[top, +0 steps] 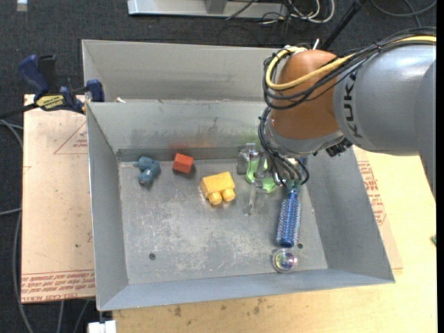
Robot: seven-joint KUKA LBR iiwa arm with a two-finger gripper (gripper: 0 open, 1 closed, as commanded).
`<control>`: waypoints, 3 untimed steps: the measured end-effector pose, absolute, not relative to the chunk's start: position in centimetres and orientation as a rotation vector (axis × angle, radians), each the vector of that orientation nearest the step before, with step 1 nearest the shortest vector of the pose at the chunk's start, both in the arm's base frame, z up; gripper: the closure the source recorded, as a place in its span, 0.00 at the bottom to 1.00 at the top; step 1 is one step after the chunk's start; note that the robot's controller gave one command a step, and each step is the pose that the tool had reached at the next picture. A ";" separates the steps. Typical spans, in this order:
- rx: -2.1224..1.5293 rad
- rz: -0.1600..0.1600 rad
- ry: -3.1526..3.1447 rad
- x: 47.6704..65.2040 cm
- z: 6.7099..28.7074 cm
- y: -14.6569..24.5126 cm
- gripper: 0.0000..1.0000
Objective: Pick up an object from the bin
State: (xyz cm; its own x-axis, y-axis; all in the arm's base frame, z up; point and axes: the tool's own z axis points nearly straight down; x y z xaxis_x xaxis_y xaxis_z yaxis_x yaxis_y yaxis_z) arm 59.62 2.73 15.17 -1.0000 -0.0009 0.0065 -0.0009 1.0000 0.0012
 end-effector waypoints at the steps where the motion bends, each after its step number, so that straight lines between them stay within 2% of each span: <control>1: 0.175 -0.002 -3.137 64.8 6.5 3.3 0.00; 2: 0.173 -0.003 -3.140 64.9 7.0 3.3 1.00; 3: -0.484 -0.004 -3.107 63.5 8.3 -6.7 1.00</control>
Offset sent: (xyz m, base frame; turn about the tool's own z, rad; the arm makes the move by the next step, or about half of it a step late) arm 0.0522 0.0050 -0.0817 -0.1117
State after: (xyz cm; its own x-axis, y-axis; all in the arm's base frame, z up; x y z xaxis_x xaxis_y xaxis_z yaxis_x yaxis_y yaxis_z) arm 63.48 -6.70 8.32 -0.9527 0.3039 -0.0026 0.3039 0.9527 0.0029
